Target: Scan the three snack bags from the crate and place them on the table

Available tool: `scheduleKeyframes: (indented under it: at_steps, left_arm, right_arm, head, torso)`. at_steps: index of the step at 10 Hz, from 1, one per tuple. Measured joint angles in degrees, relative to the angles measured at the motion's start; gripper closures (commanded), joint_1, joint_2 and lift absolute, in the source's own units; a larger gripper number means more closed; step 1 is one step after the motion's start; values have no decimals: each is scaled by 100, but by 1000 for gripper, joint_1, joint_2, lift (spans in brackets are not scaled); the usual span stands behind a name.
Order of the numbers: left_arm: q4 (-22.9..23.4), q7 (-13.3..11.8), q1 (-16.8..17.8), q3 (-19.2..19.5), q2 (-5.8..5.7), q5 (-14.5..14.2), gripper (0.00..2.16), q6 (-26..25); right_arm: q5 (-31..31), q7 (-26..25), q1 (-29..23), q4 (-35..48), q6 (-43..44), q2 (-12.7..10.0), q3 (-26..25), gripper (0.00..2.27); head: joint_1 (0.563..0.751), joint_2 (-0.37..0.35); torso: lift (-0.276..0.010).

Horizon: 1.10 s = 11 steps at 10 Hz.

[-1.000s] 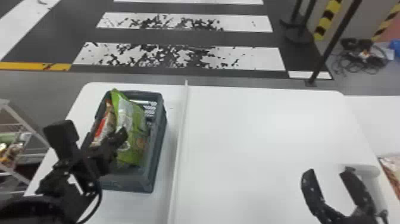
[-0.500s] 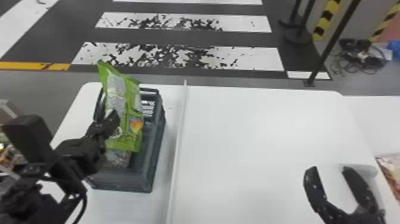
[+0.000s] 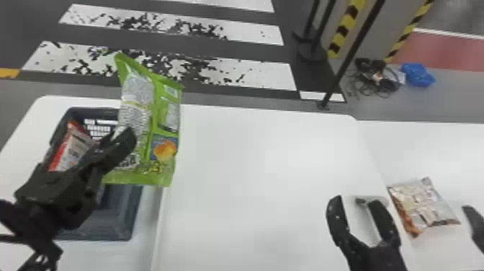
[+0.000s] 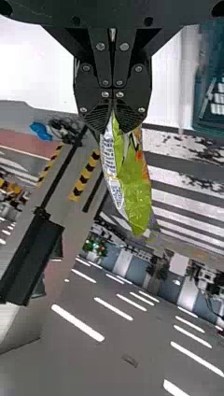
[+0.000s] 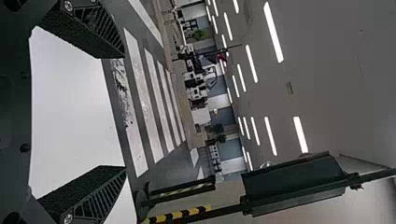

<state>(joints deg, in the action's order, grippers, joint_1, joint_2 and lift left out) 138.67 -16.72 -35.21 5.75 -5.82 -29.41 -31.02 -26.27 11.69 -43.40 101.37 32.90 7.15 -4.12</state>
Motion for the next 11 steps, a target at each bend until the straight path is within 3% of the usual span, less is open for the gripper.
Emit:
scheduleKeyframes:
  at_steps: [1,3,6,8,11]
  left_arm:
    - [-338,-335,130,-248,2,-27,1629,-48]
    - [-1439,-948,648,-687,23,-277,1629,-461]
    - [-3086,-1564,1358,-1178,185,-558,1625,-907]
    - [-3949,-1756,1803,-1576,328,-625,1625,-1056]
    - [-5136,-1963,2418,-2096,559,-297,1622,-1050]
  right_arm:
    - [-1,-64,4,0,0,-9,-27,76]
    - [3,-151,7,15,14,-18,-67,76]
    - [24,-211,12,45,34,-21,-74,76]
    - [33,-212,16,82,36,-21,-49,76]
    - [24,-211,-21,118,100,-28,-43,76]
  head:
    - [695,-293]
    - [695,-350]
    - [695,-350]
    - [695,-350]
    - [695,-350]
  torso:
    - [-37]
    - [-37]
    - [-37]
    - [-37]
    - [-37]
